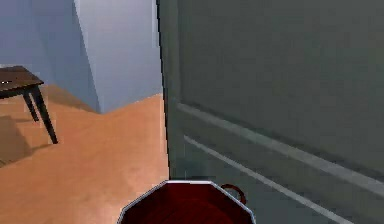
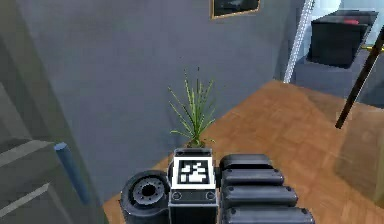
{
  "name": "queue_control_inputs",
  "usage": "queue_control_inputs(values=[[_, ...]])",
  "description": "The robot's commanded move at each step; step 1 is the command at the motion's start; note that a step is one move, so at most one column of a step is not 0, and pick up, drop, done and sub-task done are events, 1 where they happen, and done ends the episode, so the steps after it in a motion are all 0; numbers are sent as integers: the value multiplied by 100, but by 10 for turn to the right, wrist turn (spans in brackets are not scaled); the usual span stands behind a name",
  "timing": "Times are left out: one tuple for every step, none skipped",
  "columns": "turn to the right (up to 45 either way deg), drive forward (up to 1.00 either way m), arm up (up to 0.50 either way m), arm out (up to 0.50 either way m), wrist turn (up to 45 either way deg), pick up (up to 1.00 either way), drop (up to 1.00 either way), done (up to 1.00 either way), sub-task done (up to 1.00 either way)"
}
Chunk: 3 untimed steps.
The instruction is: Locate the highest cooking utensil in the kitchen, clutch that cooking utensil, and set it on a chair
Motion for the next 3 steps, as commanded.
queue_control_inputs(values=[[-180,0,0,0,0,0,0,0,0],[0,5,0,0,0,0,0,0,0],[-270,0,0,0,0,0,0,0,0]])
